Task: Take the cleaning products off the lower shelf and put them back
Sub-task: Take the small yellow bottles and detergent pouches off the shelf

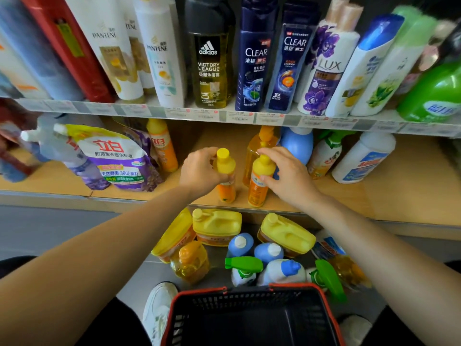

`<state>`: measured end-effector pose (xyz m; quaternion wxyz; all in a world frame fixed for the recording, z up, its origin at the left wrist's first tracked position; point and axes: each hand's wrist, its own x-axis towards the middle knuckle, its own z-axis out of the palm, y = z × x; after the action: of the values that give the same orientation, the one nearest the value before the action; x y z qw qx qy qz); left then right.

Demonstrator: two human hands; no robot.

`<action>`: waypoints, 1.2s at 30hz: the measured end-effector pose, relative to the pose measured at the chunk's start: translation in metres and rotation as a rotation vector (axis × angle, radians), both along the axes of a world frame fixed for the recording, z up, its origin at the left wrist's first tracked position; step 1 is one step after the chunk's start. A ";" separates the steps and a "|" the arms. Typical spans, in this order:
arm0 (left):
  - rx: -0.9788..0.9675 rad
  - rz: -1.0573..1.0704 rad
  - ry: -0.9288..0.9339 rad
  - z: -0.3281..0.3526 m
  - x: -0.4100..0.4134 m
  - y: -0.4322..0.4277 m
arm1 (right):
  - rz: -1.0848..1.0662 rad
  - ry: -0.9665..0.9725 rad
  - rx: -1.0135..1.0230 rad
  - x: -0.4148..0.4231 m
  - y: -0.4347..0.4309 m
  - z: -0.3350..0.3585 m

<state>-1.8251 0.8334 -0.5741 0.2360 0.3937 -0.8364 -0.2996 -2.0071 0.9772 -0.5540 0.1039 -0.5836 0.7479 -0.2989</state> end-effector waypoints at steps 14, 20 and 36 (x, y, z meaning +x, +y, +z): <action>0.349 0.266 0.222 -0.022 0.011 -0.029 | -0.047 -0.052 -0.073 0.004 -0.027 -0.013; 0.206 0.570 0.101 -0.029 0.028 -0.079 | 0.007 0.098 -0.093 0.018 -0.044 -0.010; 0.139 0.670 0.040 -0.045 0.022 -0.117 | 0.094 0.177 -0.019 0.017 -0.046 -0.020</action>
<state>-1.8028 0.7161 -0.6187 0.3102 0.6557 -0.6335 -0.2694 -1.9903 0.9310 -0.5745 0.0458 -0.6433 0.7228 -0.2482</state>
